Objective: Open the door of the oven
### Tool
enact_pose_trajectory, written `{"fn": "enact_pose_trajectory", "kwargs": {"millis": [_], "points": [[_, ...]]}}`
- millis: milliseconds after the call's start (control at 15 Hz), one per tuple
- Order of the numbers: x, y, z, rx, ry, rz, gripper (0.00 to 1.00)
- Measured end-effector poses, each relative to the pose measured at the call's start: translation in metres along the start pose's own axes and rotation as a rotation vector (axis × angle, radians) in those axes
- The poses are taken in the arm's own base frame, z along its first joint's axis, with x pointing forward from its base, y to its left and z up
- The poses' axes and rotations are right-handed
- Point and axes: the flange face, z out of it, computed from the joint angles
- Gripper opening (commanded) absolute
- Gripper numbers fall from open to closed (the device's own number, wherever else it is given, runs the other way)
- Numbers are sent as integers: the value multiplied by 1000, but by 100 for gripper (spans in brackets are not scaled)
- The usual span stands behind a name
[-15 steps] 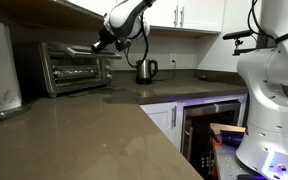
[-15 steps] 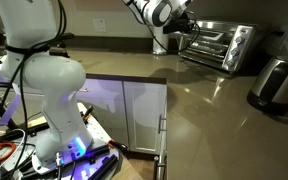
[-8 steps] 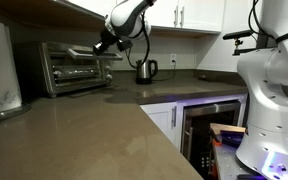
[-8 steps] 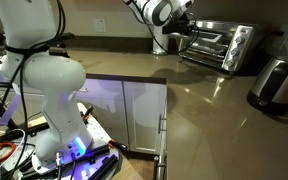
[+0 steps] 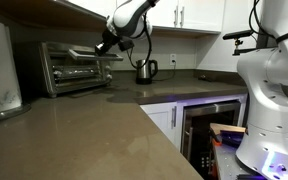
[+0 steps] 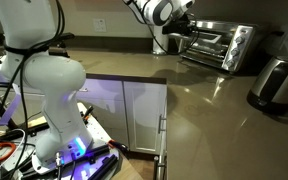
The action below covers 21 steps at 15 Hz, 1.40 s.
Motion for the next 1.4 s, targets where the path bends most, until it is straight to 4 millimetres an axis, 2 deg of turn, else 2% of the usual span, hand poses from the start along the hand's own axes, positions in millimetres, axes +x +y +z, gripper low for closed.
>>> {"fn": "enact_pose_trajectory", "kwargs": {"millis": [467, 733, 1400], "points": [[-11, -6, 3, 26, -48, 24, 0], [-9, -14, 1, 41, -63, 26, 0], [-4, -17, -12, 69, -83, 33, 0]]}}
